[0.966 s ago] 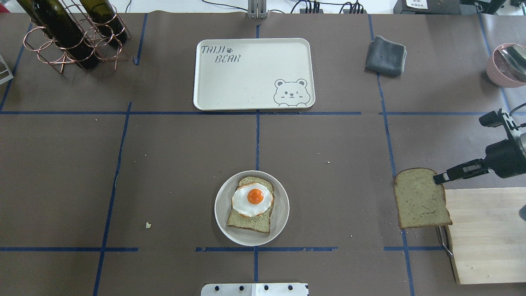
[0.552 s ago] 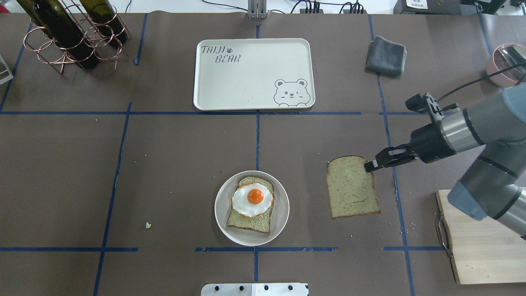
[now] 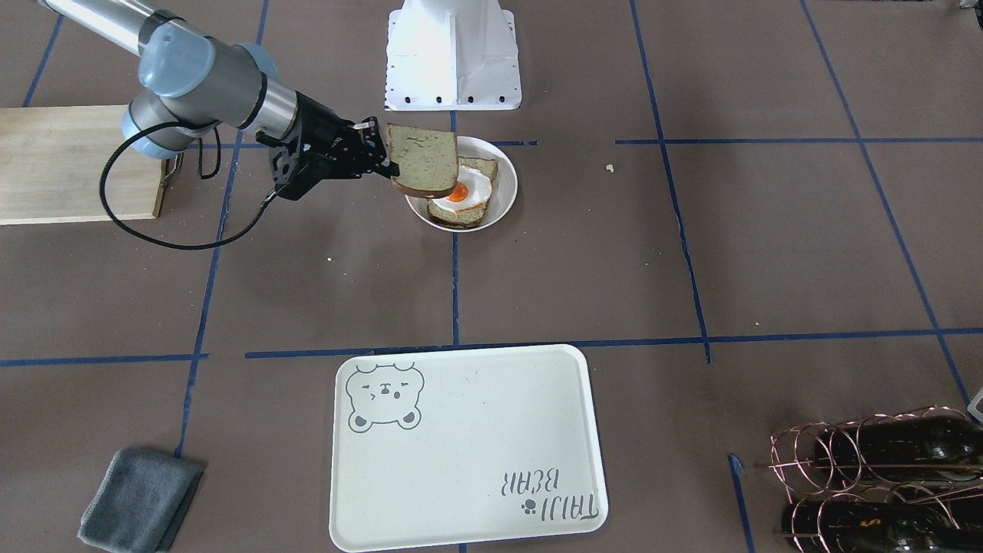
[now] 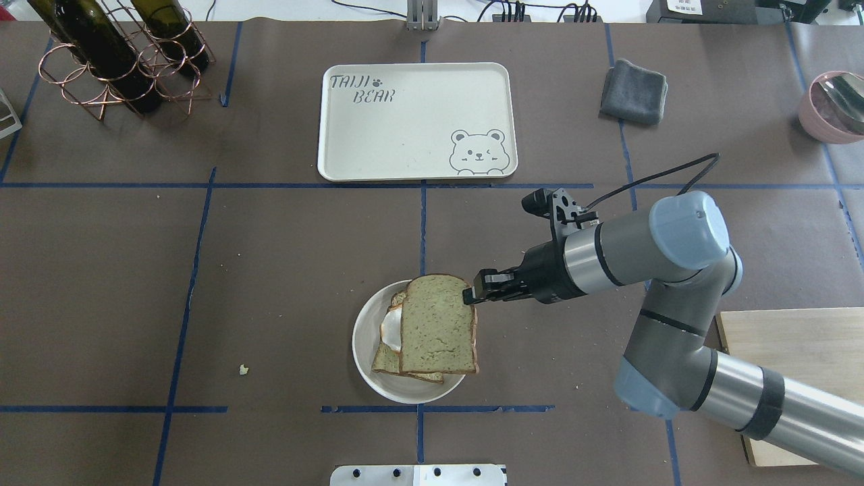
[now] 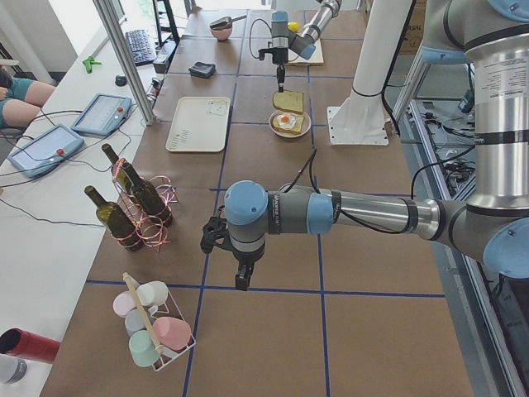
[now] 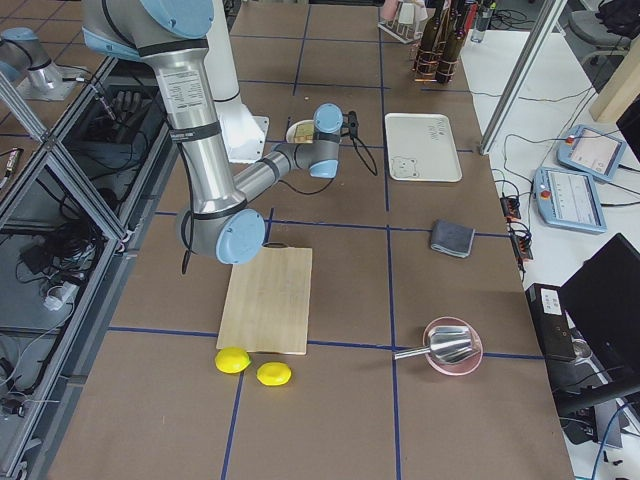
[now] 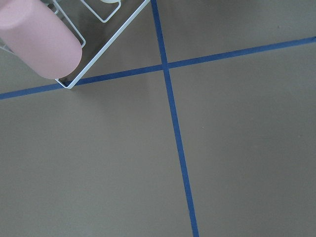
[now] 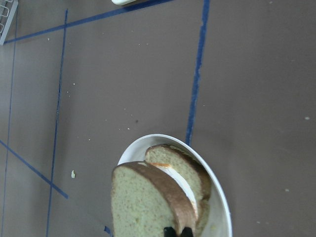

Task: Make sandwich and place on tray
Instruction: 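Lift the bread slice with the right gripper and carry it over the egg toast, then lower the bread onto the egg toast and open the right gripper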

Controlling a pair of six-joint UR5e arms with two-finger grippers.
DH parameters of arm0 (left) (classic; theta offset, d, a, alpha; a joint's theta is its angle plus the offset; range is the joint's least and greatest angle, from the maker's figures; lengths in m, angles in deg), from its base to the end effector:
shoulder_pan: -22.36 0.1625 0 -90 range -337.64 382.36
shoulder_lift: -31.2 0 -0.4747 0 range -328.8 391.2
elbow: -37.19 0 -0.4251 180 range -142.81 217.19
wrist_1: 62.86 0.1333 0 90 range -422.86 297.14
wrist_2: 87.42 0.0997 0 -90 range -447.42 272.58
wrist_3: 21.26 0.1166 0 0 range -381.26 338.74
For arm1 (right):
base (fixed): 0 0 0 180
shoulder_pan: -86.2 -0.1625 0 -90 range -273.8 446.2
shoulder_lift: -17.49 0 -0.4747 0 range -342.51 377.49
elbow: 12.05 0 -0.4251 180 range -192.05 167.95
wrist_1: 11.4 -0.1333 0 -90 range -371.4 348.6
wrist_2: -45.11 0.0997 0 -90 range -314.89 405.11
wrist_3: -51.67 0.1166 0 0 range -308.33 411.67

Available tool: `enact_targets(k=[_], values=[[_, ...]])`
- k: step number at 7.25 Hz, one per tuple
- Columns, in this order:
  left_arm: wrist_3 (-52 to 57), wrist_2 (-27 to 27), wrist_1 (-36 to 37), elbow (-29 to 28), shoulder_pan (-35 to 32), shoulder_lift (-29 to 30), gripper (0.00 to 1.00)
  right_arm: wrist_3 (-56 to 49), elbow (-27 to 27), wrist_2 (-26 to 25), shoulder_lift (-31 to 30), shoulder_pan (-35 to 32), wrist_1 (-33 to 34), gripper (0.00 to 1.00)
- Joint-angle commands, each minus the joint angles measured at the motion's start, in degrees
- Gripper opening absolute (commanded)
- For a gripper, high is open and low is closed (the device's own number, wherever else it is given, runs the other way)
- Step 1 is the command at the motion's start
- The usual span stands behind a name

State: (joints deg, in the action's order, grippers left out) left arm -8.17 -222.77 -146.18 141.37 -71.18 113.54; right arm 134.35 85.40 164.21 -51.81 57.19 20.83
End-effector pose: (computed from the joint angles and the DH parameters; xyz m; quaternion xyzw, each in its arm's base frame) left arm -0.0786 -0.4546 0.6669 0.0545 0.3816 0.0763 0.9195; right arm -0.5325 -0.3829 0.3138 0.0310 -0.6841 -0.0349 0.7279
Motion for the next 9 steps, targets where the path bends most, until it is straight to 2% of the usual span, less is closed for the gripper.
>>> enact_targets(k=[1,6,7,8,9], values=[[0.0,0.0,0.0,0.0,0.0,0.0,1.0,1.0,-0.2,-7.0,1.4,3.3,2.6,0.0],[0.0,0.0,-0.1,0.0,0.0,0.0,1.0,2.8,-2.5,-11.9,1.6,5.5,2.7,0.0],[0.0,0.0,-0.1,-0.1,0.0,0.0,1.0,2.8,-2.6,-11.8,1.4,5.5,2.7,0.21],[0.0,0.0,0.0,0.0,0.0,0.0,1.0,2.7,-2.7,-11.8,1.1,5.5,2.8,0.78],[0.0,0.0,0.0,0.0,0.0,0.0,1.0,2.6,-2.5,-11.7,1.2,5.2,4.1,1.0]])
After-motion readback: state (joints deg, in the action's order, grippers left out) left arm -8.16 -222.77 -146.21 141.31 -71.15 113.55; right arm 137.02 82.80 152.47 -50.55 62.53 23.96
